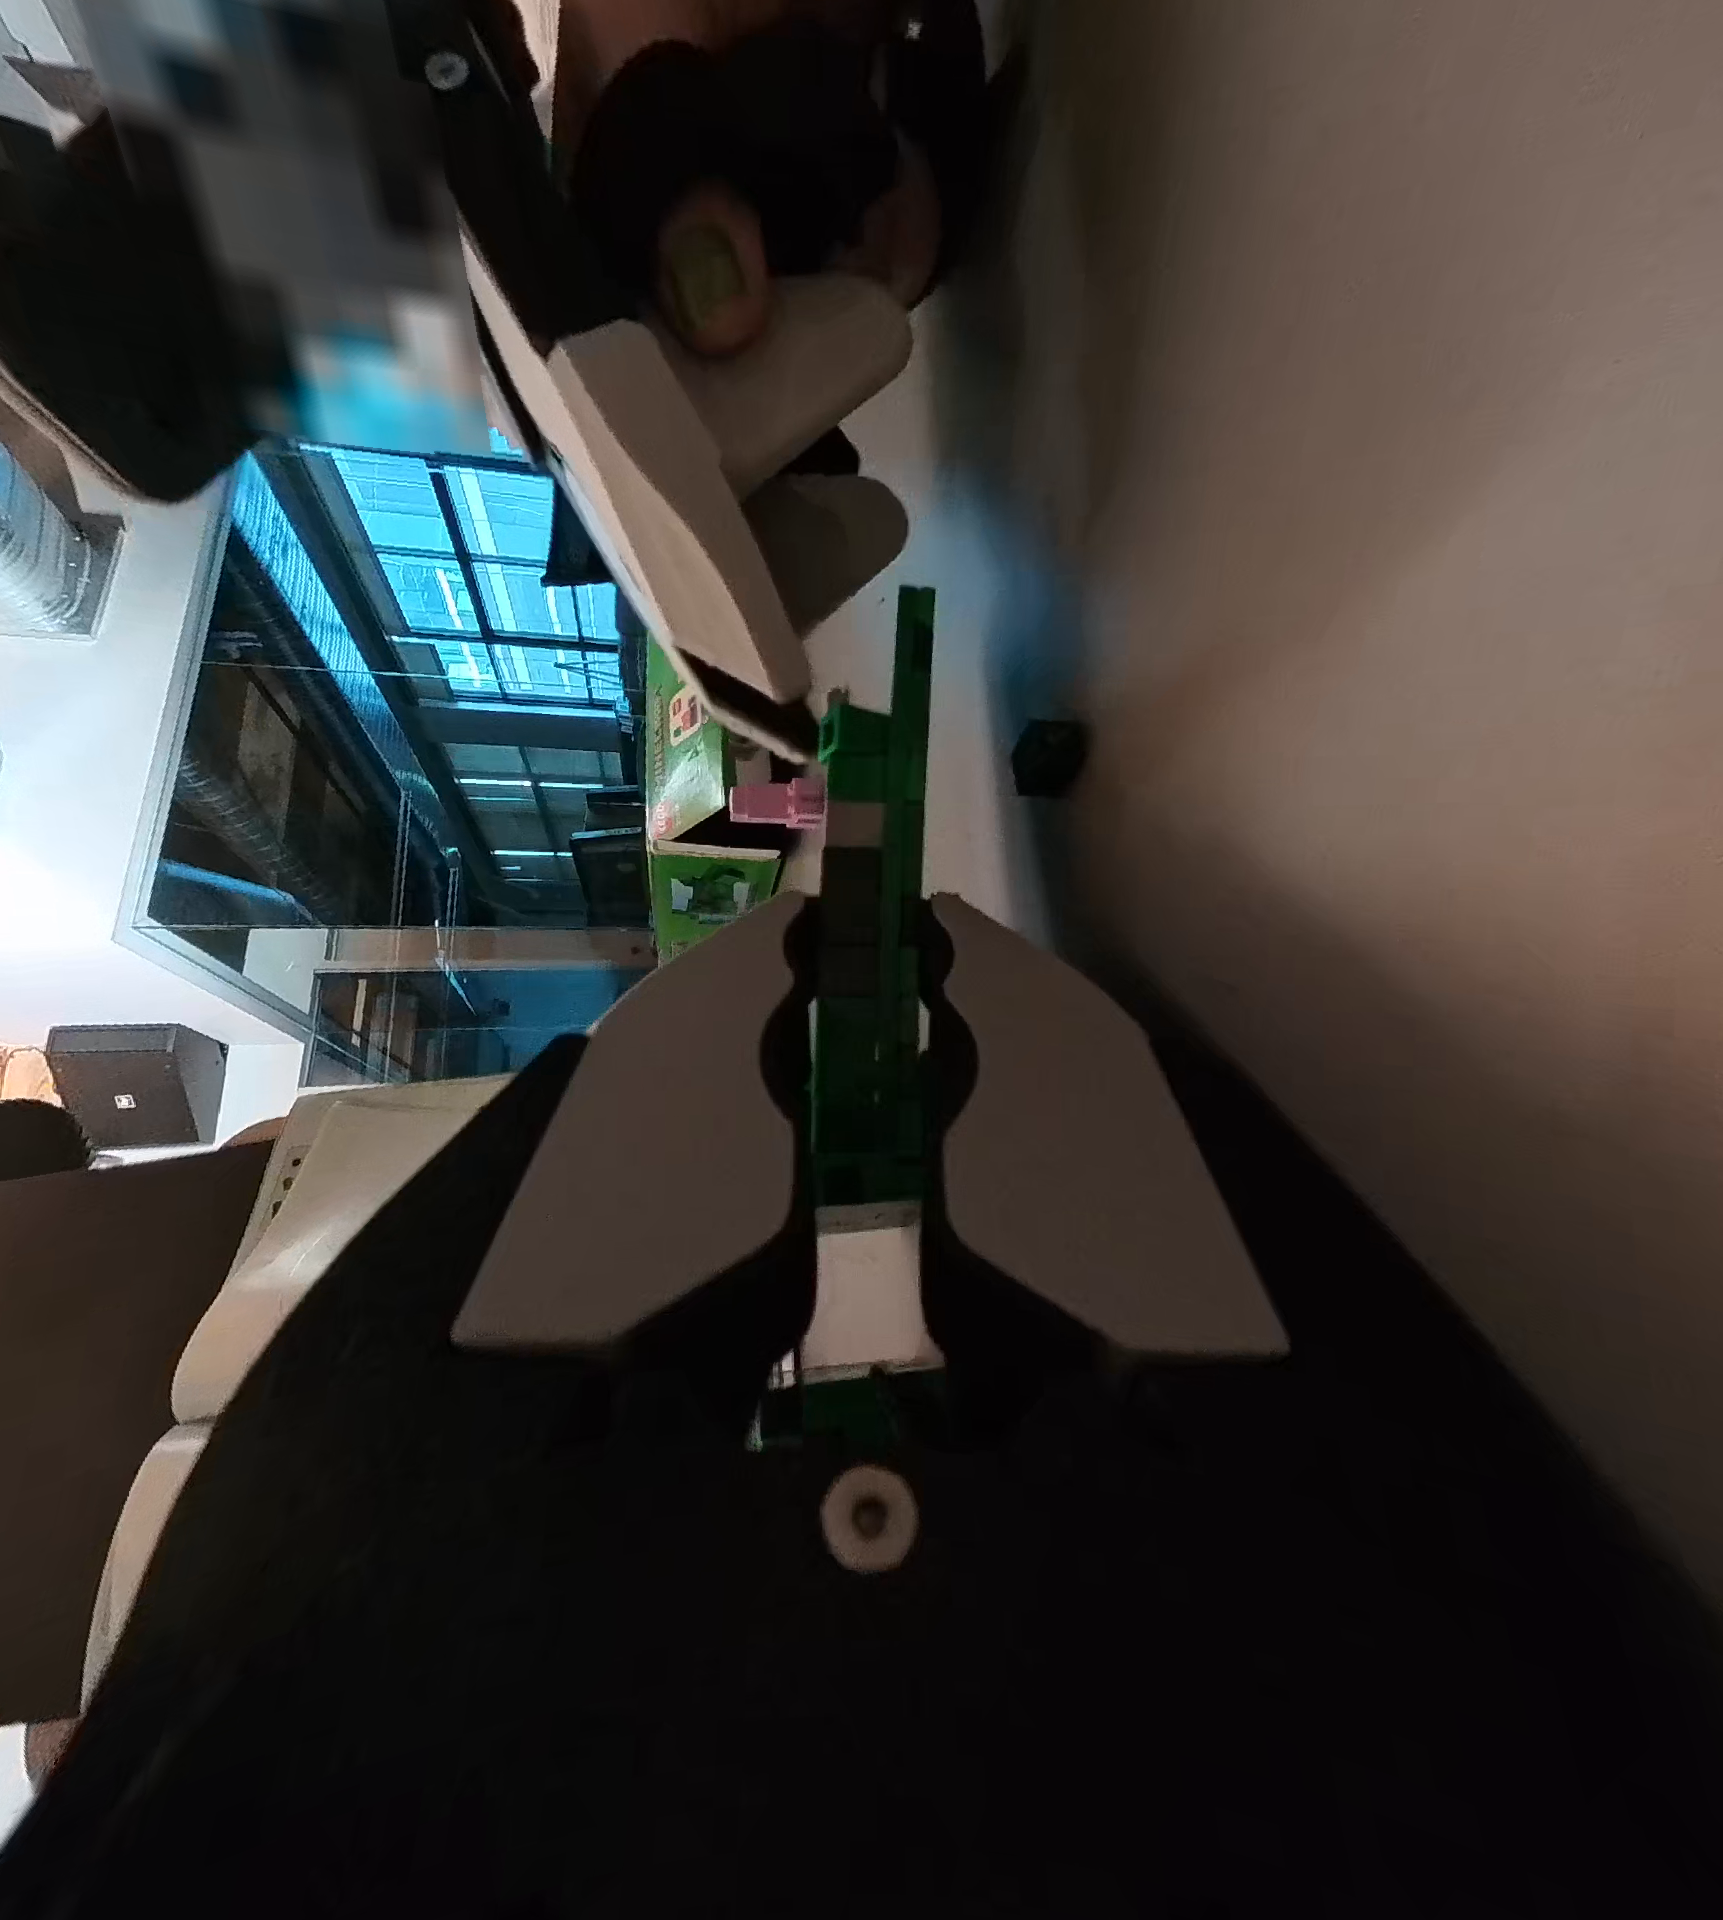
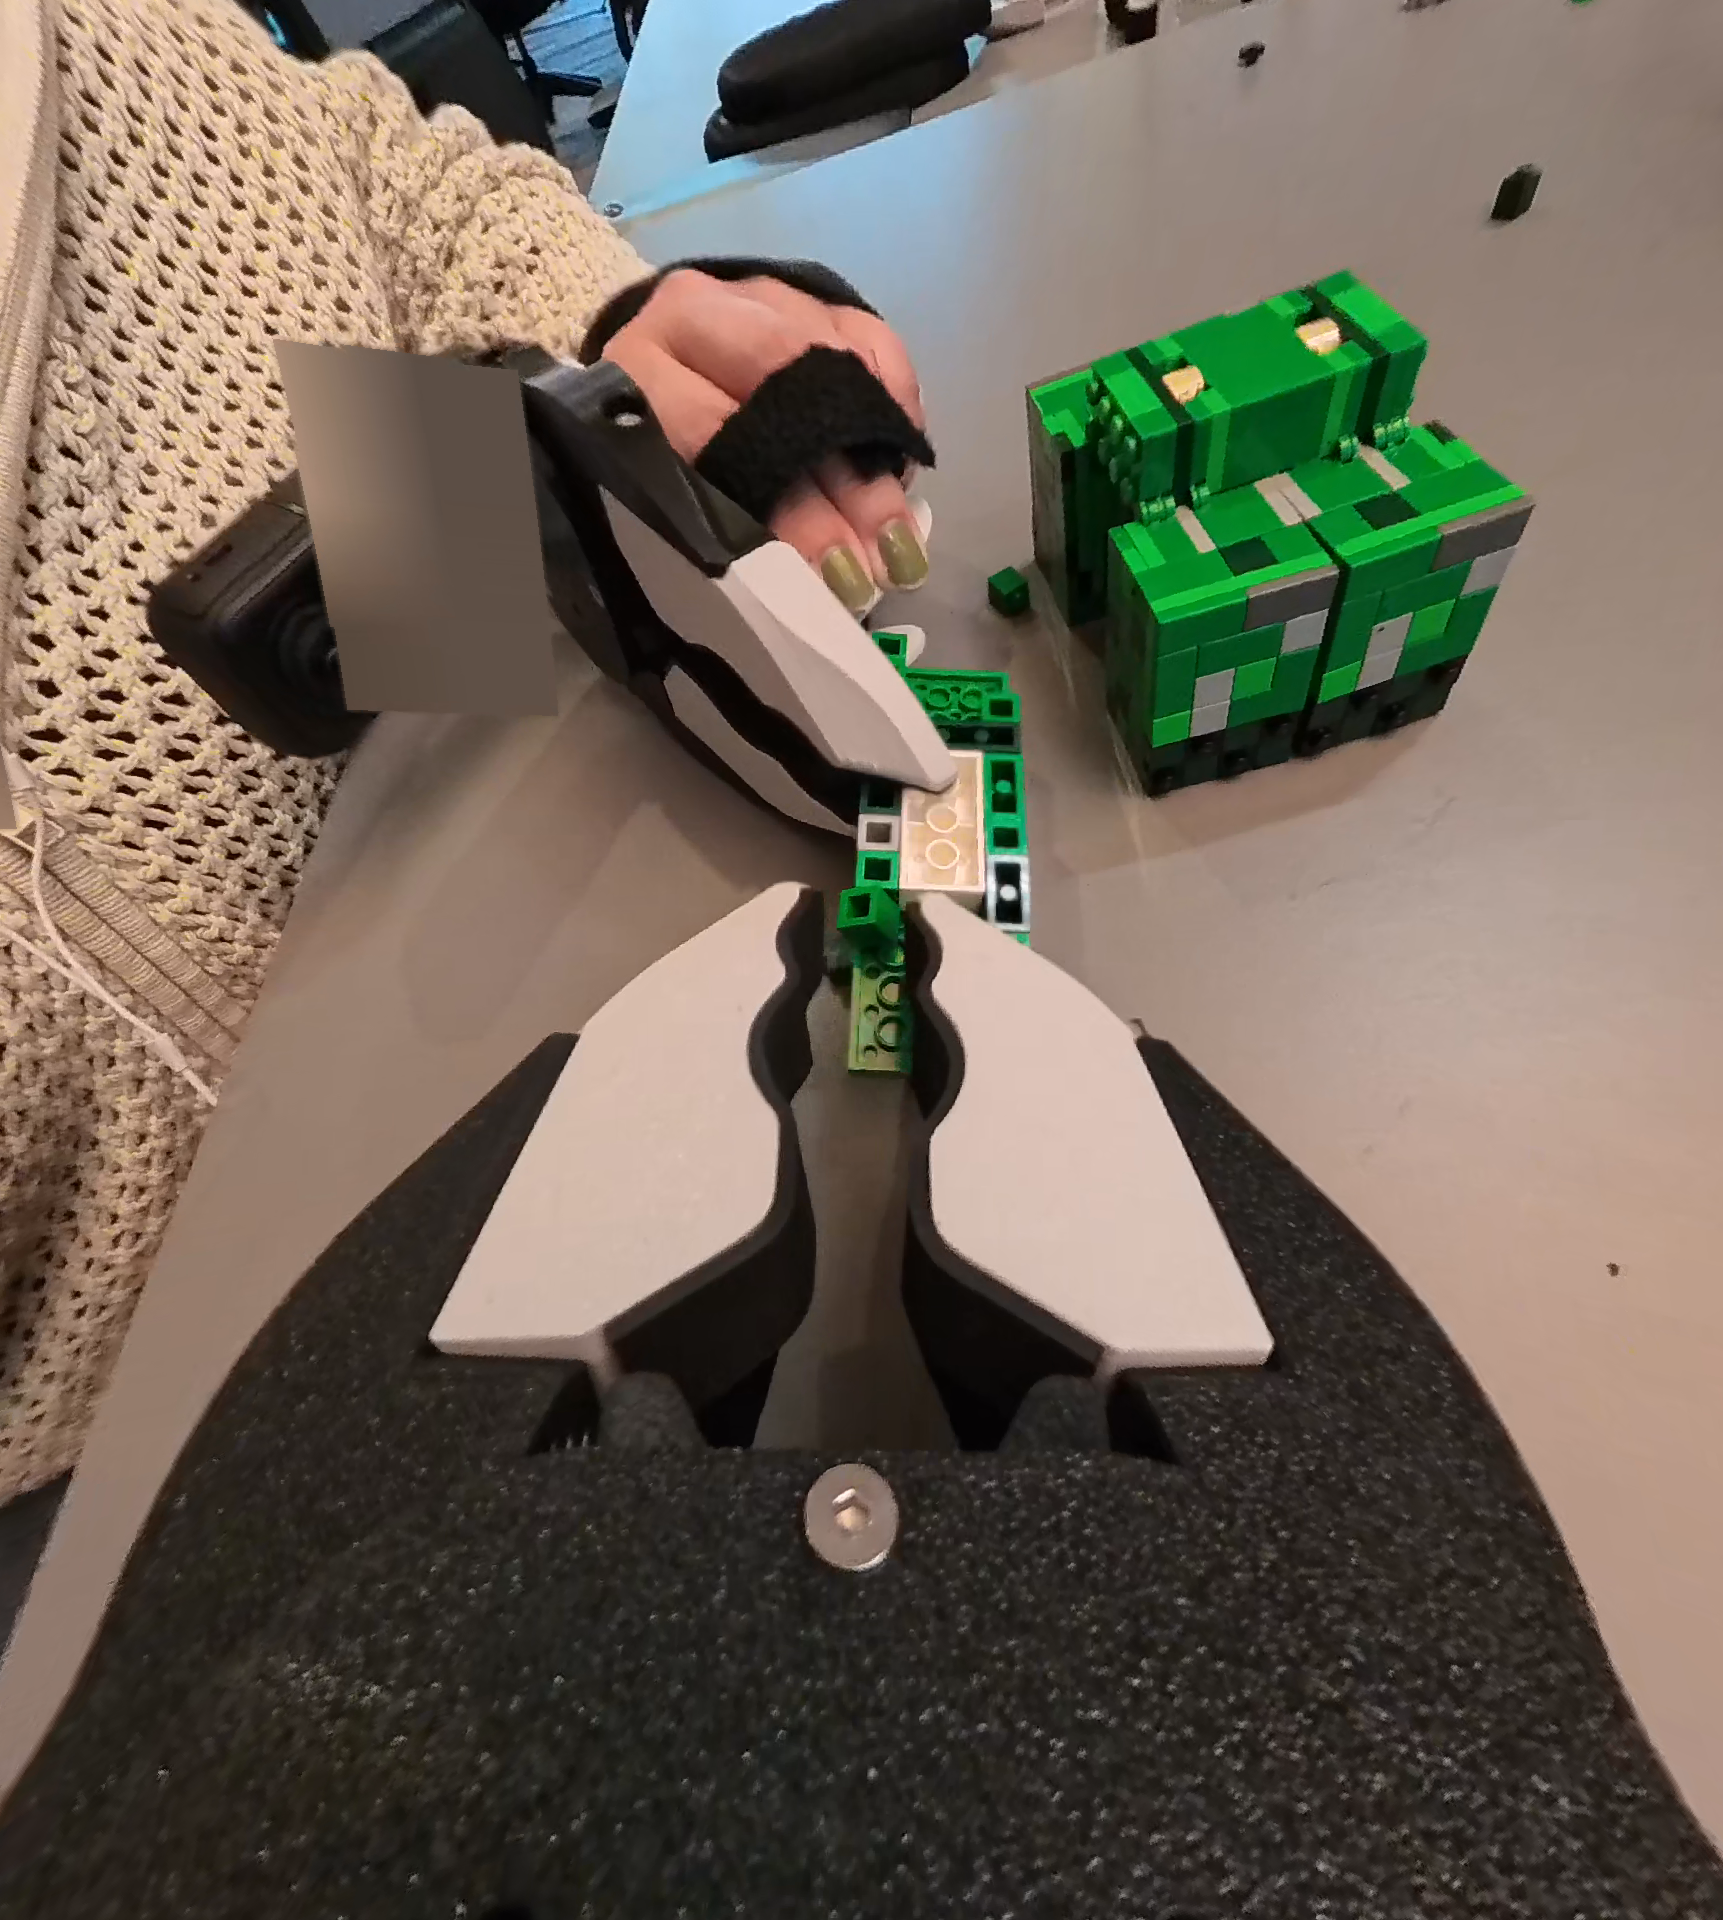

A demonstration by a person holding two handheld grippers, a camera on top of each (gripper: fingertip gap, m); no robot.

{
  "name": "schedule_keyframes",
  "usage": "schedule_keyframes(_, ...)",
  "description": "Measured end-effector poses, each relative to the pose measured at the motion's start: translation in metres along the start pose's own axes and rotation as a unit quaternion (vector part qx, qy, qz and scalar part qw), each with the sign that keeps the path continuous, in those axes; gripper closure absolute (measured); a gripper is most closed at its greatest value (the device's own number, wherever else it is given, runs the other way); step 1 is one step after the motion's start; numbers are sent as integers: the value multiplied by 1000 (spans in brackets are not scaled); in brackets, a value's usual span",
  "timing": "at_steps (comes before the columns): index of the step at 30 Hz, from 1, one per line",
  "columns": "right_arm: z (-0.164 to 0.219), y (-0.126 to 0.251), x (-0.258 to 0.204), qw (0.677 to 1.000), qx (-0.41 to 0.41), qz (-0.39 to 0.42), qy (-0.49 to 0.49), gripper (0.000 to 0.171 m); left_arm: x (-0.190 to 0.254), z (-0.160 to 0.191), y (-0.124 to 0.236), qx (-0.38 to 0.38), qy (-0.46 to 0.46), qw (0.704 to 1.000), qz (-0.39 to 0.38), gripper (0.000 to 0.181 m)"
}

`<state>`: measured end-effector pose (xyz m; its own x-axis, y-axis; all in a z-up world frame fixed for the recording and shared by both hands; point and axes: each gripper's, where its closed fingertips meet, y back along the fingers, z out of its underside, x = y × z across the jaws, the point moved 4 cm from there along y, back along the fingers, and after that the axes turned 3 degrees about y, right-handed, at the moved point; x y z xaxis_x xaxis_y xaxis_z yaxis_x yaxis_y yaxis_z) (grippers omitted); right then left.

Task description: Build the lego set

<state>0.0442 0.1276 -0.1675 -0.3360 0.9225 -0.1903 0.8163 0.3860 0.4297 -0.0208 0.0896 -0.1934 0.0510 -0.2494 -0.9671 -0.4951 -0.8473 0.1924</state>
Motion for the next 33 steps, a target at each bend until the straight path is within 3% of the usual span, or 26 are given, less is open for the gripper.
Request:
schedule_keyframes(4, -12, 4, -1, 991, 32, 66, 112, 139, -3, 6, -1, -20, 12, 1000, -9, 164)
schedule_keyframes(6, -16, 6, -4, 967, 26, 131, 219, 129, -8, 8, 0, -25, 37, 999, -8, 164)
schedule_keyframes(9, -19, 7, -12, 887, -4, 234, 399, 128, -14, 9, 5, -25, 49, 998, -11, 164)
schedule_keyframes(11, -15, 2, -14, 841, -51, 269, 467, 127, -16, 10, 8, -25, 52, 998, -13, 164)
schedule_keyframes(21, -4, -15, -12, 673, -158, 345, 635, 133, -18, 19, 24, -26, 79, 996, -14, 164)
schedule_keyframes(26, -4, -21, -11, 641, -166, 366, 655, 140, -19, 20, 27, -23, 85, 996, -15, 164)
schedule_keyframes(33, -4, -18, -9, 657, -160, 368, 638, 150, -19, 18, 29, -19, 87, 996, -14, 164)
